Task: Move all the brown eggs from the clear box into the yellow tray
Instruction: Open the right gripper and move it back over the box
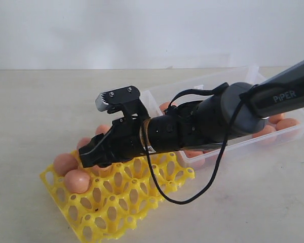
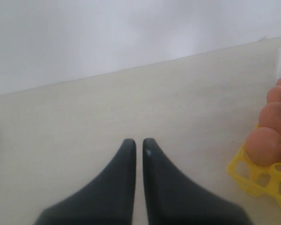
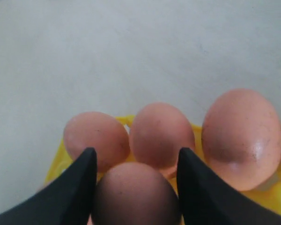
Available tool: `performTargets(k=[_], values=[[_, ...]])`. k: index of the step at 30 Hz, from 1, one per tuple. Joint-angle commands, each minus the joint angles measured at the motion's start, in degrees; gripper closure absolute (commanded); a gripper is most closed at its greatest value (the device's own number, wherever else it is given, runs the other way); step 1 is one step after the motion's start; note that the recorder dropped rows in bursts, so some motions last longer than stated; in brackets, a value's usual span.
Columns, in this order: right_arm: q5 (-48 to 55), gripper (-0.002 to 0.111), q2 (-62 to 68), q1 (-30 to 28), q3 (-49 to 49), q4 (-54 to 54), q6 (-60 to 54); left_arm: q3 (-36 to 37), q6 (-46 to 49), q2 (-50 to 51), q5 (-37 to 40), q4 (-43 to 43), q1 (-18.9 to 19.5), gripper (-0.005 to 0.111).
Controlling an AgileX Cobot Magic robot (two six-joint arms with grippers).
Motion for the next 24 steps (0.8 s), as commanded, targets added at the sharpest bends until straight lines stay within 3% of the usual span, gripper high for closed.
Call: performTargets(k=[1, 2, 3, 9, 12, 15, 19, 22, 24], values=[[-1.16, 0.053, -0.09, 0.01, -0.47, -2.2, 0.19, 0.2, -0.18, -0.18, -0.02, -0.11, -0.44, 0.103], [-1.16, 0.041, -0.09, 0.01, -0.47, -2.81, 0.19, 0.2, -0.18, -0.18, -0.02, -0.11, -0.44, 0.103], [-1.16, 0.038, -0.09, 0.01, -0.47, -3.38, 0.07, 0.2, -0.18, -0.18, -0.02, -0.11, -0.44, 0.103], [-0.98, 0.038, -1.75, -0.1, -0.47, -5.01, -0.18, 0.2, -0.18, -0.18, -0.02, -0.11, -0.44, 0.103], [4.4, 0.038, -7.48, -0.1, -0.61, -4.9, -4.35, 0.2, -0.18, -0.18, -0.02, -0.11, -0.44, 0.103], [18.22, 0.038, -14.93, -0.1, -1.58, -4.9, -10.87, 0.2, -0.18, -0.18, -0.02, -0.11, -0.44, 0.103], [44.14, 0.044, -21.56, -0.1, -3.73, -5.23, -14.4, 0.2, -0.18, -0.18, -0.02, -0.11, -0.44, 0.103], [66.83, 0.062, -21.86, -0.34, -6.19, -5.05, -19.18, 0.2, -0.18, -0.18, -0.02, -0.11, -0.44, 0.103], [76.55, 0.073, -20.74, -1.68, -7.82, -2.13, -26.32, 0.2, -0.18, -0.18, -0.02, -0.11, -0.44, 0.103]])
